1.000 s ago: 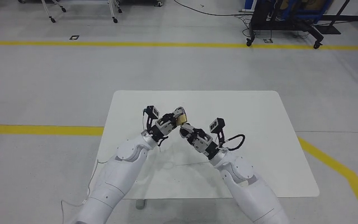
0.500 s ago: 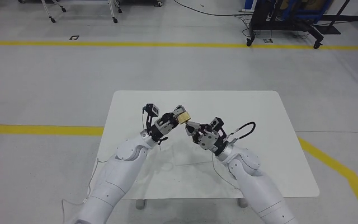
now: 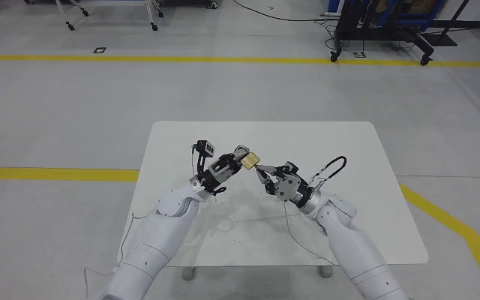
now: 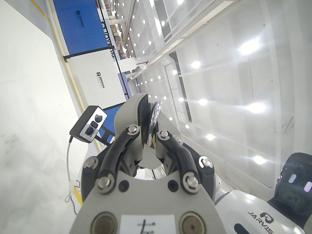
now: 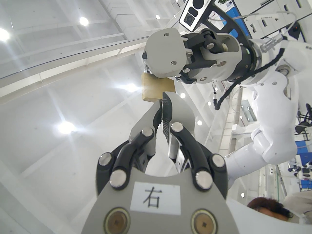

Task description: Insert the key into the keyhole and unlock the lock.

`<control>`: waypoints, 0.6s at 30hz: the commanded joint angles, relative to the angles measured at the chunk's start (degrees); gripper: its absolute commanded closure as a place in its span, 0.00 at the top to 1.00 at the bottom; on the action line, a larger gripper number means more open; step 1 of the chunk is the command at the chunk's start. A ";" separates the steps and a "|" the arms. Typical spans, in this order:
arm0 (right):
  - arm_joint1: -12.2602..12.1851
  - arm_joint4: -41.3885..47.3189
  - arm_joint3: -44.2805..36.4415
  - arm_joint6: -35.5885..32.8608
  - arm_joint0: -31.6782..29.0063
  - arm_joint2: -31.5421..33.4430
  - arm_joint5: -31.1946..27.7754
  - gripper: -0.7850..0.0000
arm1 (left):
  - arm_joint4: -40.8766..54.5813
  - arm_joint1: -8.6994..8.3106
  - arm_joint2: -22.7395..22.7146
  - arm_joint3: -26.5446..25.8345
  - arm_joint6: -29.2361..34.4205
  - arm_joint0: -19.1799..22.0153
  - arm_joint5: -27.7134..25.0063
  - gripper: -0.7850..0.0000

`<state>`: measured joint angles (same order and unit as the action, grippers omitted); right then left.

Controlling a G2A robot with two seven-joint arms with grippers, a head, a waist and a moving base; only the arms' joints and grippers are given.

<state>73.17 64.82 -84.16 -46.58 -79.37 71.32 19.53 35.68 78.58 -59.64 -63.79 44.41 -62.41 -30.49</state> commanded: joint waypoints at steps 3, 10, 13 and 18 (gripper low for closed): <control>-0.23 1.46 0.25 -1.20 0.14 0.43 3.26 0.00 | -0.91 -0.01 -0.10 -0.18 0.13 -0.17 -0.37 0.00; -0.46 2.10 0.47 -1.29 0.42 0.85 4.36 0.00 | -3.02 -0.07 -0.43 -0.50 -0.80 -0.59 -0.88 0.00; -0.79 -4.22 -1.27 1.32 0.03 1.32 -0.83 0.28 | -5.11 -0.19 -0.72 -0.65 -2.14 -0.68 -0.52 0.00; -1.11 -8.78 -4.37 2.07 -2.20 1.50 -5.47 0.47 | -9.12 -0.45 -1.39 -2.17 -5.14 -1.10 0.59 0.00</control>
<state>72.15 56.33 -88.12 -44.29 -81.27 72.49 14.53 27.46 78.20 -60.84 -65.56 39.98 -63.42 -30.15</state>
